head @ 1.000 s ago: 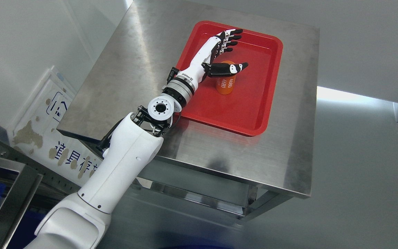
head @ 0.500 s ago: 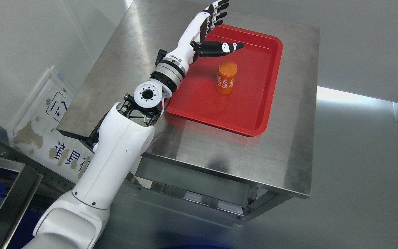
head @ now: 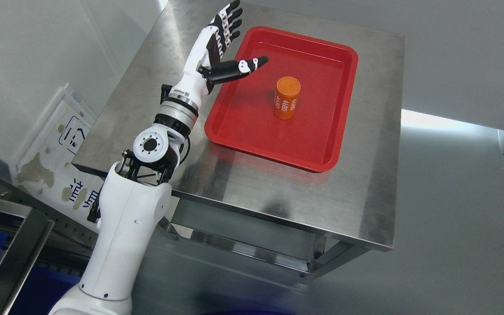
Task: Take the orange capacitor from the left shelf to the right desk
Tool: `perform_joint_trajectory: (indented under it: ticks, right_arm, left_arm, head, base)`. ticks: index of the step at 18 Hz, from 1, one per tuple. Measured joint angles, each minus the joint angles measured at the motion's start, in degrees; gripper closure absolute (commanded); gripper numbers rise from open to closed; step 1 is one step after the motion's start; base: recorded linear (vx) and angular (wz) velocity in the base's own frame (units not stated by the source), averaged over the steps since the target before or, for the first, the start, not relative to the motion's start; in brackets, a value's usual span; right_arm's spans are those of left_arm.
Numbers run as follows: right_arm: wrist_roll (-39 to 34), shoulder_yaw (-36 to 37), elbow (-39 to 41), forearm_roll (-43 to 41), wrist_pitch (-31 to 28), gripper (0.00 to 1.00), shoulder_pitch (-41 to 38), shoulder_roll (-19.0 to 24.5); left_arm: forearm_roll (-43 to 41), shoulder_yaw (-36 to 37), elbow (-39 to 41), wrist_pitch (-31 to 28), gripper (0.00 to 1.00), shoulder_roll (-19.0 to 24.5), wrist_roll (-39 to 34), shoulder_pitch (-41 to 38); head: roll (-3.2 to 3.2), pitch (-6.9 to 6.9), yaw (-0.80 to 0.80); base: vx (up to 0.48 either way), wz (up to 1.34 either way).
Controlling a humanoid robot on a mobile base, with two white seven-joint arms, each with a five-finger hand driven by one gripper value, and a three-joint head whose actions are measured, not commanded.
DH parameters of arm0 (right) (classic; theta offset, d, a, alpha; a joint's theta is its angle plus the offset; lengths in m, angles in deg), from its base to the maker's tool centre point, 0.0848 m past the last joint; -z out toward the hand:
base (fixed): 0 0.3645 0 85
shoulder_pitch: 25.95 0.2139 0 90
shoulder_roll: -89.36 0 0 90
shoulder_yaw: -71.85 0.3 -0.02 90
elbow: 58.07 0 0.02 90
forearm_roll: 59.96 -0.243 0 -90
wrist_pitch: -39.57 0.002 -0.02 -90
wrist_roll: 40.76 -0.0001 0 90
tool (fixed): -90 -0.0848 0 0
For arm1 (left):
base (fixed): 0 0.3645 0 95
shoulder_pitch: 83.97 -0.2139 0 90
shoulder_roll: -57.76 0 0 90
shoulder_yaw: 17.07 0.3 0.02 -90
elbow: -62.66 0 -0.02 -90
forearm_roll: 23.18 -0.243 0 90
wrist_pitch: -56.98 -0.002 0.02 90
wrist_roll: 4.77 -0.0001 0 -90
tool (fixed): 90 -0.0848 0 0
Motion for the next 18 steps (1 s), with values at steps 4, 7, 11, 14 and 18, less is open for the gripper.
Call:
perform_joint_trajectory:
  ticks: [4, 7, 11, 14, 18]
  right_arm:
    - [0.0, 0.0, 0.0, 0.0, 0.0, 0.0, 0.0, 0.0]
    - [0.0, 0.0, 0.0, 0.0, 0.0, 0.0, 0.0, 0.0]
    - [0.0, 0.0, 0.0, 0.0, 0.0, 0.0, -0.01, 0.0]
    - [0.0, 0.0, 0.0, 0.0, 0.0, 0.0, -0.01, 0.0]
    - [0.0, 0.0, 0.0, 0.0, 0.0, 0.0, 0.0, 0.0]
  left_arm:
    - [0.05, -2.58, 1.78, 3.76, 0.0, 0.0, 0.66, -6.27]
    - [0.07, -3.87, 2.62, 7.74, 0.0, 0.0, -0.09, -9.34]
    - [0.09, -4.87, 3.53, 8.96, 0.0, 0.0, -1.43, -11.66]
    - [0.09, -5.33, 4.08, 8.61, 0.0, 0.0, -1.61, -12.62]
    - [0.09, -5.68, 4.71, 8.15, 0.0, 0.0, -1.61, -13.36]
  head:
    - [0.0, 0.0, 0.0]
    - [0.0, 0.0, 0.0]
    - [0.0, 0.0, 0.0]
    - [0.0, 0.0, 0.0]
    - [0.0, 0.0, 0.0]
  base:
    - [0.0, 0.0]
    - [0.0, 0.0]
    - [0.0, 0.0]
    - [0.0, 0.0]
    - [0.0, 0.0]
